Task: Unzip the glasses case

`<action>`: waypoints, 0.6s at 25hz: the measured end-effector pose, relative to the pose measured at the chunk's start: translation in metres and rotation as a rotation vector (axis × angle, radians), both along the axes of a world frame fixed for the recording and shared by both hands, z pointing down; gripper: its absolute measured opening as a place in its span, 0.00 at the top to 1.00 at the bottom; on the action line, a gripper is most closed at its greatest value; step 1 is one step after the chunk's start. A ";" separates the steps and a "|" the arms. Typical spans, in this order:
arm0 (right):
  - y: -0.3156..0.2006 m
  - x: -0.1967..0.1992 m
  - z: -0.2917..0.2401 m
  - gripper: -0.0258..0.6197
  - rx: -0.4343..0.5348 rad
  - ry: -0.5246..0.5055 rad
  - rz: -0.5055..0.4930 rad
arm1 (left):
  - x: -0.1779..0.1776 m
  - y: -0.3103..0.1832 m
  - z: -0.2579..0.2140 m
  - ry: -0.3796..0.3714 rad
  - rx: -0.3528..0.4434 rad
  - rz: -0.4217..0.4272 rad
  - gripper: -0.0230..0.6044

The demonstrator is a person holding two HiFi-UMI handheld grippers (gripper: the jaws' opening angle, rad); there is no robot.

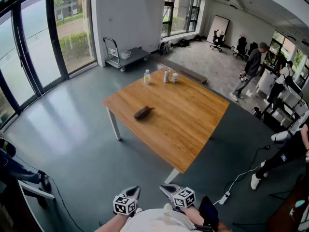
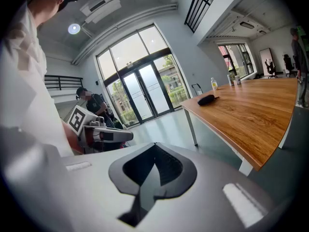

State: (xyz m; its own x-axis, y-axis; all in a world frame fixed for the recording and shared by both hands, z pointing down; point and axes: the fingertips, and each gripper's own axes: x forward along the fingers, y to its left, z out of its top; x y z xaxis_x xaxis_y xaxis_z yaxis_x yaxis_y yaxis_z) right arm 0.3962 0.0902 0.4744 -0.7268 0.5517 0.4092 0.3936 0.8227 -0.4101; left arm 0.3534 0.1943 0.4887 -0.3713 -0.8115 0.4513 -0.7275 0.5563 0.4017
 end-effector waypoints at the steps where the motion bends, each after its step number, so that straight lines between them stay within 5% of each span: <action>1: 0.003 0.005 0.002 0.95 0.003 0.004 -0.005 | 0.006 0.003 0.002 -0.002 0.000 0.003 0.96; 7: 0.005 -0.026 -0.009 0.95 0.059 -0.069 -0.008 | -0.024 0.009 -0.020 -0.109 0.060 0.007 0.96; 15: 0.040 -0.023 -0.013 0.95 0.051 -0.025 -0.012 | -0.016 0.059 -0.017 -0.055 0.063 -0.055 0.96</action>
